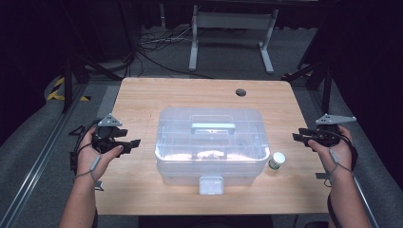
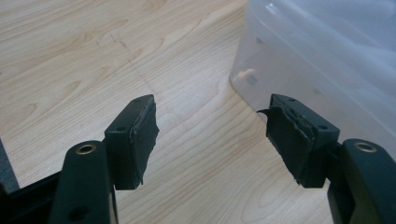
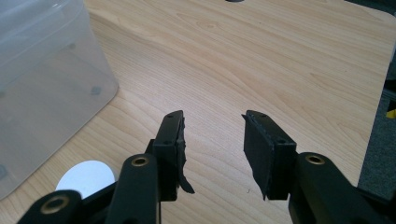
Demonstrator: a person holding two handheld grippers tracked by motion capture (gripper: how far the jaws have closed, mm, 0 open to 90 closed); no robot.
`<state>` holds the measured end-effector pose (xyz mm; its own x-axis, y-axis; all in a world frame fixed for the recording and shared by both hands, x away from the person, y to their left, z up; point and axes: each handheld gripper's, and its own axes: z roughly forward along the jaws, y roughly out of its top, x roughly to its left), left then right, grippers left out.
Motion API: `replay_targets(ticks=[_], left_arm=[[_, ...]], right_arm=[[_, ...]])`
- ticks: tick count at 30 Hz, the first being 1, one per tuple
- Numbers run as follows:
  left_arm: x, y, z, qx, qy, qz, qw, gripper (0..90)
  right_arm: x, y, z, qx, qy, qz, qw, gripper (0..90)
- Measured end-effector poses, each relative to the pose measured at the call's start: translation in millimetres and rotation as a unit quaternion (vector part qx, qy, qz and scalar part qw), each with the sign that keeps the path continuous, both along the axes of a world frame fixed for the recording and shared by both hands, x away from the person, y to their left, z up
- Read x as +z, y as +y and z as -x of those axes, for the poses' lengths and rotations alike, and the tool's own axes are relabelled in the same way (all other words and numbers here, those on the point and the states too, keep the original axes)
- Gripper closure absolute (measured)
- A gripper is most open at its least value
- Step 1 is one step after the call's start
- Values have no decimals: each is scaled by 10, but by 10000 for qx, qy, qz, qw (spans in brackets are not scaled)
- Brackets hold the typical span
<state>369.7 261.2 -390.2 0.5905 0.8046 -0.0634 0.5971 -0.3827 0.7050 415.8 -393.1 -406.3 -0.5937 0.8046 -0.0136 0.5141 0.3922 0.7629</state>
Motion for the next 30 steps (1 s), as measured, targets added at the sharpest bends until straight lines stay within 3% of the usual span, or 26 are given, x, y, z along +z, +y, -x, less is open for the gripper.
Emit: replay_targets(ticks=[2, 6, 11, 16, 21, 29, 30], left_arm=[[27, -7, 7, -65, -9, 7, 10000, 341], [104, -25, 32, -187, 4, 69, 9998, 341], [258, -104, 83, -348, -104, 114, 9993, 340], [331, -207, 83, -380, -94, 34, 9992, 340], [483, -230, 115, -444, -152, 182, 9987, 344], [684, -419, 6, -782, -123, 157, 9967, 343], [745, -509, -33, -954, -106, 131, 9953, 341]], right_arm=[[-1, 1, 0, 28, -41, 37, 10000, 591], [-8, 23, 6, 248, -374, 311, 9985, 583], [-23, 32, 31, 312, -513, 308, 9977, 557], [-35, 16, 52, 47, -260, 164, 9995, 588], [-16, -1, 97, -16, -158, 95, 9998, 595], [-41, 42, 83, 20, -56, 189, 9998, 588], [-36, 62, 70, 62, -48, 211, 9997, 587]])
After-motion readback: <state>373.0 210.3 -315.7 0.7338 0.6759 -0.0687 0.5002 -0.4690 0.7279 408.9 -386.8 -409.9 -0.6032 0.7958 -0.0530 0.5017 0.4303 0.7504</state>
